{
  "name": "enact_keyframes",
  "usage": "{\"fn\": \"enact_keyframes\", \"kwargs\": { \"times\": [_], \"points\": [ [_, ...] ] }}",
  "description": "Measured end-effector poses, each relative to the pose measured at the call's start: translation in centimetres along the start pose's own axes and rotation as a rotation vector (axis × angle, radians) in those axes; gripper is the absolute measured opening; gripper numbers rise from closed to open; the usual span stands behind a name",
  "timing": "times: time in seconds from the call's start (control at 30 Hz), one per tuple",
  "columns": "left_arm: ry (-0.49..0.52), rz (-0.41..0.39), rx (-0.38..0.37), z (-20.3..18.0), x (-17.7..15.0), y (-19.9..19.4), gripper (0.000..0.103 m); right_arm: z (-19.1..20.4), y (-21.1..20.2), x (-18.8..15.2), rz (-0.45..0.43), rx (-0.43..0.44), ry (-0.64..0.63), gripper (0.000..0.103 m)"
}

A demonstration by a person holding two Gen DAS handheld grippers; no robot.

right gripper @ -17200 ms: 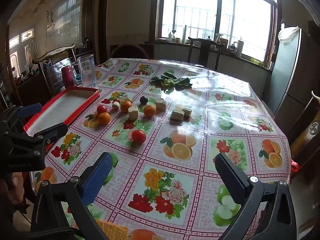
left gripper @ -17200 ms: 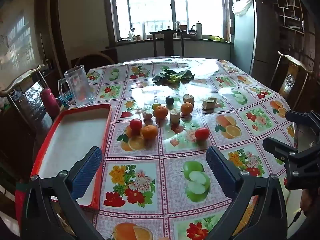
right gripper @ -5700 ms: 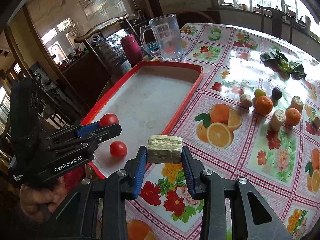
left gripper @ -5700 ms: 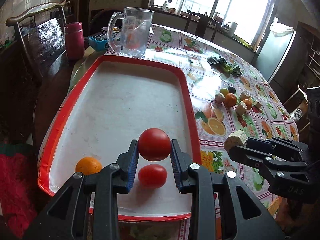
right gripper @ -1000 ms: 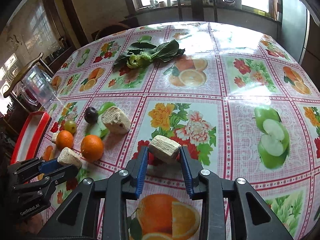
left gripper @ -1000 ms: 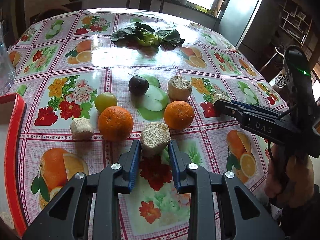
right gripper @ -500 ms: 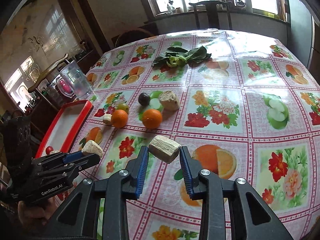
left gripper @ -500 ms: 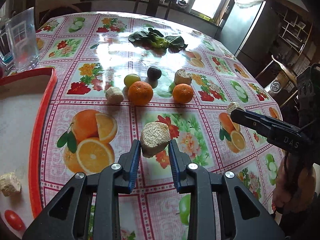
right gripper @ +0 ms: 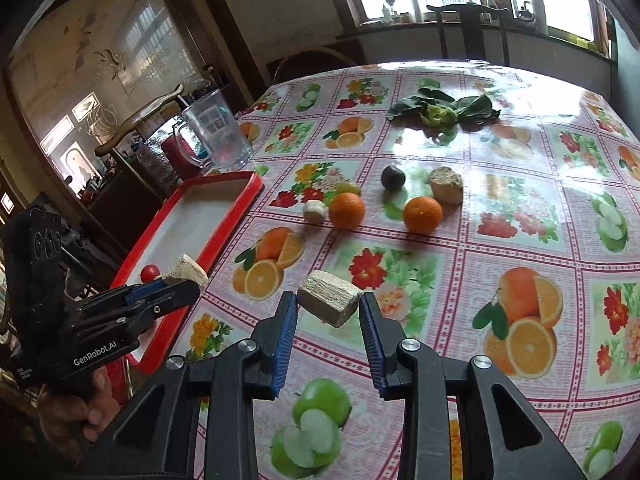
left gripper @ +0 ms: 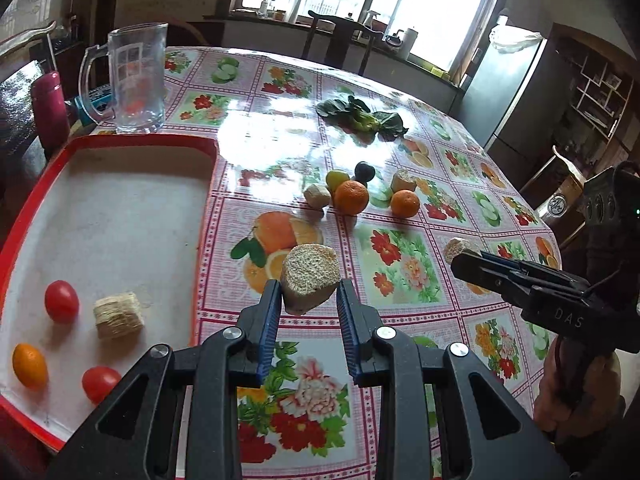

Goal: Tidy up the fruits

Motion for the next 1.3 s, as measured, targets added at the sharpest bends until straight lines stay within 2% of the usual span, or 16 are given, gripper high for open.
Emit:
{"fn": "enact_keyframes", "kwargs": {
  "times": [0.33, 0.73, 1.3],
  "points": [
    [-0.048, -0.044, 0.071, 4.2, -0.4, -3.0, 0.026, 5.3, 1.7, -0.4, 0.026, 0.064, -0.058, 0.033],
    [-0.096, -0.064, 0.111, 7.6, -1.3, -4.8, 0.026, 10.0, 3.1, -0.9, 0.057, 0.109, -0.121, 0.033],
    [-0.137, -0.085, 0.147, 12.1, -1.1, -6.4, 0.026, 14.1, 5.8, -0.3, 0.093, 0.136, -0.168, 0.033]
  ]
}}
Point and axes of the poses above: each gripper's, at about its wrist camera, not at the fingertips, and y roughly the way its jaws point, z to its left, x to its top, the point moved 5 cm from there along y, roughly the way its jaws point
